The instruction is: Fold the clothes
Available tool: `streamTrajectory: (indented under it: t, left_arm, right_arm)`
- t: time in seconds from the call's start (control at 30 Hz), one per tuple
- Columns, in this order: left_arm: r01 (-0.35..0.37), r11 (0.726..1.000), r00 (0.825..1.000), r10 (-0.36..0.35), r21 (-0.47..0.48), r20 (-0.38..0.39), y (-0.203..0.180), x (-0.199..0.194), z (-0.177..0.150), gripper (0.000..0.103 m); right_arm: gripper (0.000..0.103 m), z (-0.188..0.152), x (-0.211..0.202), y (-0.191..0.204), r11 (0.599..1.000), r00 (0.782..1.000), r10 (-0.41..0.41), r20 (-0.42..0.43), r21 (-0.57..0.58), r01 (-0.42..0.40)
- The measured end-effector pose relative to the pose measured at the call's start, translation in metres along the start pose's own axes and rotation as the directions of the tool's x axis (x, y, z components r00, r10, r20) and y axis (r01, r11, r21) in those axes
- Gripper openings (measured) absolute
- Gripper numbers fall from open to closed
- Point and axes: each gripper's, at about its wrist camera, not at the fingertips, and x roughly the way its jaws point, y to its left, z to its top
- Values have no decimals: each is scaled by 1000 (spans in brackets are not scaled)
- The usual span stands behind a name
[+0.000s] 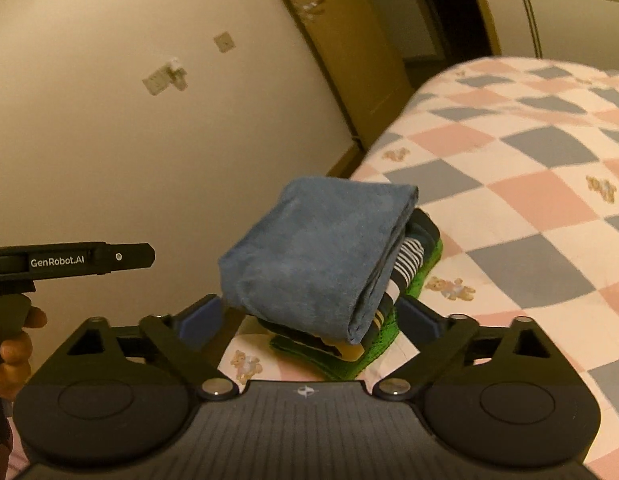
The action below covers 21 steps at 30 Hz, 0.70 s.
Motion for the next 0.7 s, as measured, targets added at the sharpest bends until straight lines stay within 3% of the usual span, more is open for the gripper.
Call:
streamTrajectory:
  t: [0.37,0.7]
  left_arm:
    - [-89,987,996,92,-135,18,-54,-90,-53,99]
    - [-239,947,969,248,-214,14,-99,-156,-111,102]
  right_arm:
    - [103,-6,-82,-27,994,999,7,-44,-107,-12]
    - [103,-26,-144,-42,966,995,87,-45,-240,-95]
